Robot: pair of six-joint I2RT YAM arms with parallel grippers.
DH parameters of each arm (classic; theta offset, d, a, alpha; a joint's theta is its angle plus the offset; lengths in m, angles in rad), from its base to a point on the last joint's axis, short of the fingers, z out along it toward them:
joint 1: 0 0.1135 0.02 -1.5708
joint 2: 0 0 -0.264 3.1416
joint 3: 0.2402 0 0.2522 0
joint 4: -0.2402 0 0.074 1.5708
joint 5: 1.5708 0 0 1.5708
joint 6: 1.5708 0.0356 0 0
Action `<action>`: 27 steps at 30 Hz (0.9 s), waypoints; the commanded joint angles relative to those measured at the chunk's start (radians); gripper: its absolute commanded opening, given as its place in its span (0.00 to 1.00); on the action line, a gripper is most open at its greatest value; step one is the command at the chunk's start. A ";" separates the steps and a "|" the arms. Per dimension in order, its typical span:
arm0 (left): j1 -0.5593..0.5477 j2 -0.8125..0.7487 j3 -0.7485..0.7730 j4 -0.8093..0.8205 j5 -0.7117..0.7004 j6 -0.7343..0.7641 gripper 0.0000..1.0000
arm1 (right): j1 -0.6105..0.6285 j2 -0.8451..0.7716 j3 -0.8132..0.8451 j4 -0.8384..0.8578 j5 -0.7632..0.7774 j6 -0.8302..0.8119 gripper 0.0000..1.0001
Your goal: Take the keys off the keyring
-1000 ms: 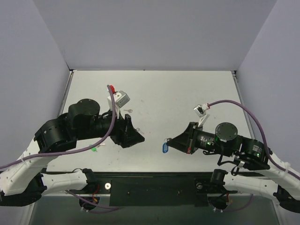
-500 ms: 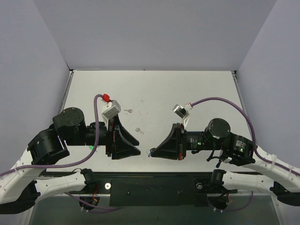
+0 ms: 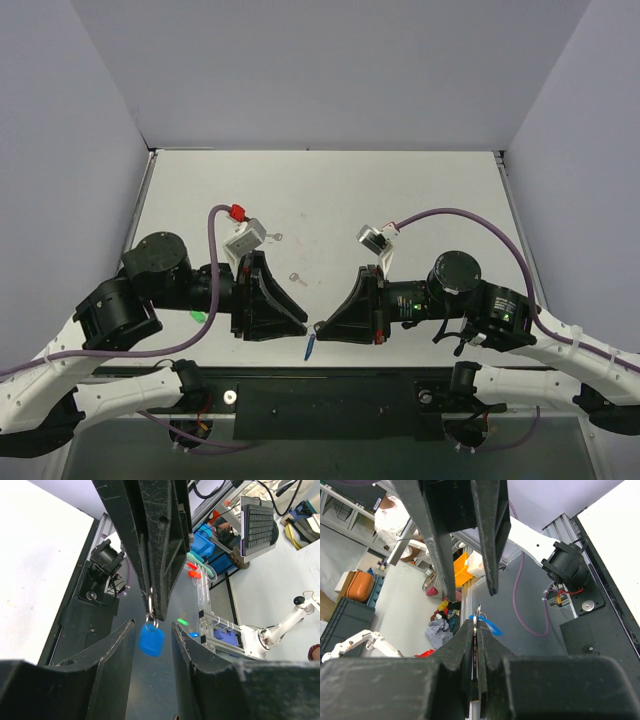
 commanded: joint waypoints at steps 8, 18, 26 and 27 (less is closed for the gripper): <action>0.004 0.020 -0.029 0.118 0.067 -0.032 0.36 | 0.025 0.013 0.055 0.061 -0.007 -0.025 0.00; 0.004 0.003 -0.079 0.210 0.117 -0.078 0.00 | 0.025 0.002 0.057 0.036 0.040 -0.042 0.00; 0.003 -0.020 -0.136 0.264 0.018 -0.150 0.00 | 0.025 -0.023 0.027 0.076 0.108 -0.041 0.00; 0.003 -0.023 -0.144 0.276 0.004 -0.181 0.00 | 0.024 -0.026 0.021 0.091 0.118 -0.039 0.00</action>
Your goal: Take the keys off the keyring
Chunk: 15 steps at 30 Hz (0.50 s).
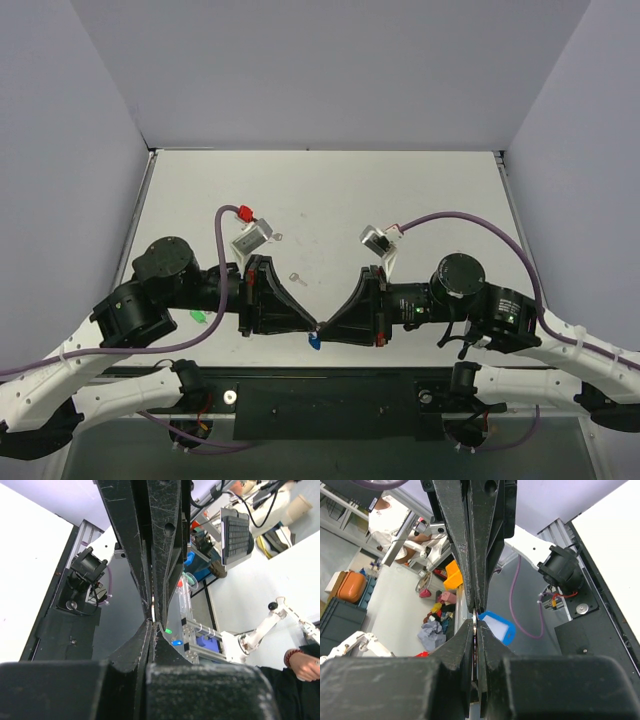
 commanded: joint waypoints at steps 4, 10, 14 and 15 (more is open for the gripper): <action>-0.001 -0.018 -0.069 0.162 -0.148 -0.150 0.00 | 0.000 -0.043 -0.023 0.160 0.116 -0.001 0.00; 0.001 -0.033 -0.104 0.227 -0.260 -0.253 0.00 | -0.002 -0.066 -0.056 0.194 0.190 0.005 0.00; -0.001 -0.042 -0.124 0.289 -0.305 -0.311 0.00 | -0.002 -0.072 -0.075 0.221 0.219 0.014 0.00; -0.001 -0.048 -0.132 0.308 -0.314 -0.330 0.00 | 0.000 -0.072 -0.081 0.232 0.227 0.017 0.00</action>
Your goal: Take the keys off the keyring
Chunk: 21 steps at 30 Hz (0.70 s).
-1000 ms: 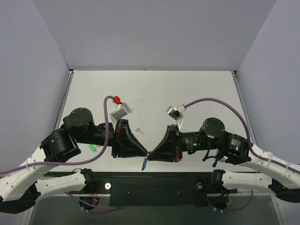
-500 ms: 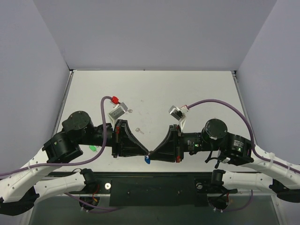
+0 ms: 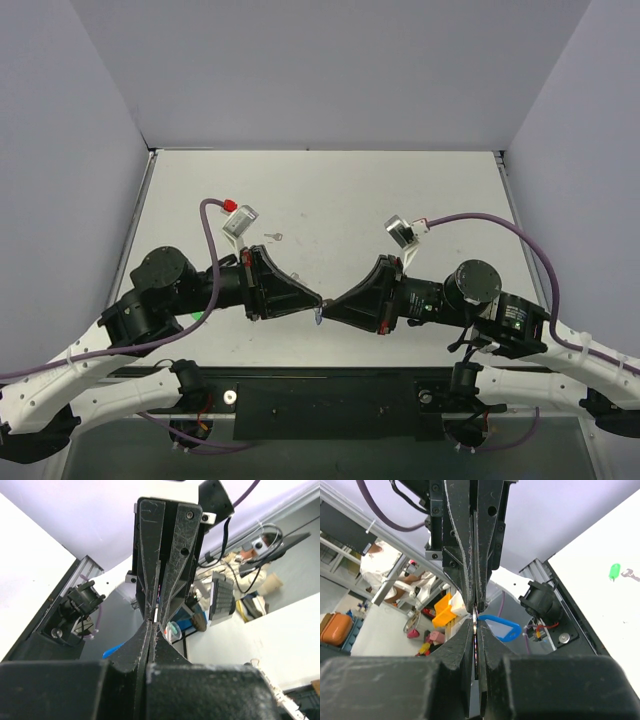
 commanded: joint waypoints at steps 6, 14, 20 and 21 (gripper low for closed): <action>0.000 -0.013 -0.037 0.135 -0.155 -0.146 0.00 | 0.002 -0.012 -0.030 0.190 0.081 0.022 0.00; 0.000 -0.021 -0.069 0.107 -0.259 -0.256 0.00 | 0.002 -0.010 -0.024 0.198 0.098 0.016 0.00; 0.000 -0.056 -0.187 0.180 -0.339 -0.448 0.00 | 0.002 -0.013 -0.024 0.198 0.119 0.005 0.00; 0.000 -0.062 -0.193 0.188 -0.341 -0.463 0.00 | 0.000 -0.013 -0.022 0.200 0.119 0.005 0.00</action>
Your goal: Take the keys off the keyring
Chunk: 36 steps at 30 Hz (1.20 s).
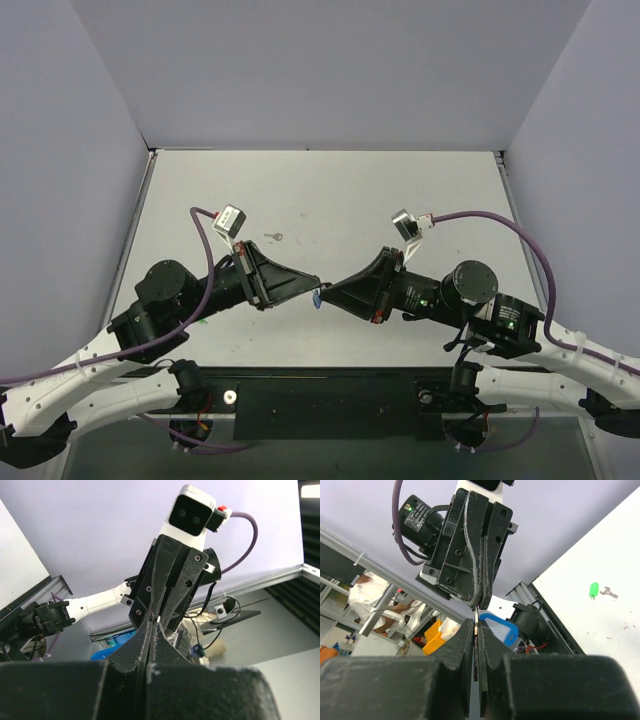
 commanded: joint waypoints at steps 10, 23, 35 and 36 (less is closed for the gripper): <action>0.002 -0.035 -0.061 -0.001 -0.159 -0.114 0.06 | 0.003 -0.008 0.011 0.106 -0.021 -0.011 0.00; 0.027 0.043 0.402 -0.651 -0.097 0.528 0.68 | 0.003 0.024 0.137 -0.121 -0.177 -0.080 0.00; 0.029 0.098 0.437 -0.533 0.334 0.740 0.66 | 0.003 0.060 0.189 -0.140 -0.334 -0.069 0.00; 0.029 0.103 0.437 -0.521 0.345 0.743 0.66 | 0.003 0.063 0.190 -0.135 -0.338 -0.066 0.00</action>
